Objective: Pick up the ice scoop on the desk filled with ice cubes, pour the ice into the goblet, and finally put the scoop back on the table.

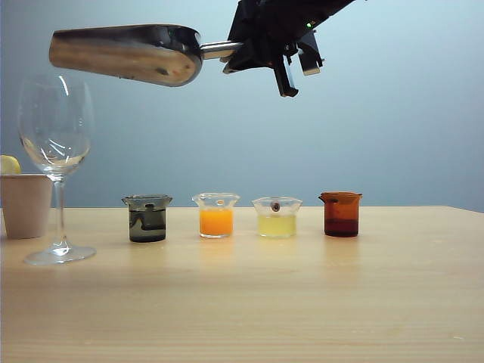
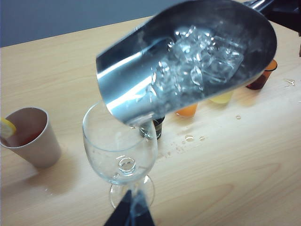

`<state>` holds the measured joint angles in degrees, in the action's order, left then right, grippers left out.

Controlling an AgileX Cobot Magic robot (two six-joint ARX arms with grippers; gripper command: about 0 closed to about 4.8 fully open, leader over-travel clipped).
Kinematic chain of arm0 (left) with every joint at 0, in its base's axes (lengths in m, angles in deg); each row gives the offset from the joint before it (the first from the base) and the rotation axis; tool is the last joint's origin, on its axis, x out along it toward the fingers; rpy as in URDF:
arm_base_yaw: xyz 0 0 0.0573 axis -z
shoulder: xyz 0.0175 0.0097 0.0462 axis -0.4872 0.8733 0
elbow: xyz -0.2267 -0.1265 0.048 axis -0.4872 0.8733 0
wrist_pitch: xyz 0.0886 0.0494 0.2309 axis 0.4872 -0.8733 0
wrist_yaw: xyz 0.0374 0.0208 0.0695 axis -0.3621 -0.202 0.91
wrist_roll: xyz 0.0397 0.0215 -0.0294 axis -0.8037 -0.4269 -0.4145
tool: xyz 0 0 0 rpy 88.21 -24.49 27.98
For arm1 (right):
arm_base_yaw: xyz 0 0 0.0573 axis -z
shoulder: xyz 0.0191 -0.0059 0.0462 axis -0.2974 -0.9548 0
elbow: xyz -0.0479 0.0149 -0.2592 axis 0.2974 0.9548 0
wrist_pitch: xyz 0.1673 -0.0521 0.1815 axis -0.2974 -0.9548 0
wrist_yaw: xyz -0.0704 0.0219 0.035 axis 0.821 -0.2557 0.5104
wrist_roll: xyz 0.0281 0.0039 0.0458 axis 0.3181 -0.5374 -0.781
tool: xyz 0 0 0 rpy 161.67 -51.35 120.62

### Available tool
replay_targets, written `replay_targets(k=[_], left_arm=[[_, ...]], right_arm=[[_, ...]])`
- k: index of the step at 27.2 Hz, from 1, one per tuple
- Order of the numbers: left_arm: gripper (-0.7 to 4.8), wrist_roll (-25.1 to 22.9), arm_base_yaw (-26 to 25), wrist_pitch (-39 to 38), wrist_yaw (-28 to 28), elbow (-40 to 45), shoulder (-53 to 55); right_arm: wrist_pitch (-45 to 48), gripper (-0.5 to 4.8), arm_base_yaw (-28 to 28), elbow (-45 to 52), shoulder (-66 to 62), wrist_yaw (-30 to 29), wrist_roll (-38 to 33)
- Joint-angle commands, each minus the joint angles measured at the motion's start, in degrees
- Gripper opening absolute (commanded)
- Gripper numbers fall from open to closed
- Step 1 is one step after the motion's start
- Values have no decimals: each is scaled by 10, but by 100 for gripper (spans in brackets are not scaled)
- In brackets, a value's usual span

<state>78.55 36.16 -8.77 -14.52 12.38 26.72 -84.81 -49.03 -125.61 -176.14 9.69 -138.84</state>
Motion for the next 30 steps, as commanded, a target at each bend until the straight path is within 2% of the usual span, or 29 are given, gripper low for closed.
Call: replay_targets(k=[1, 30], left_arm=[[-5, 2, 0, 4, -1, -2, -2], [-5, 2, 0, 4, -1, -2, -2]], right_arm=[[23, -5, -2, -7, 5, -1, 4], [7, -5, -2, -29, 5, 2, 20]])
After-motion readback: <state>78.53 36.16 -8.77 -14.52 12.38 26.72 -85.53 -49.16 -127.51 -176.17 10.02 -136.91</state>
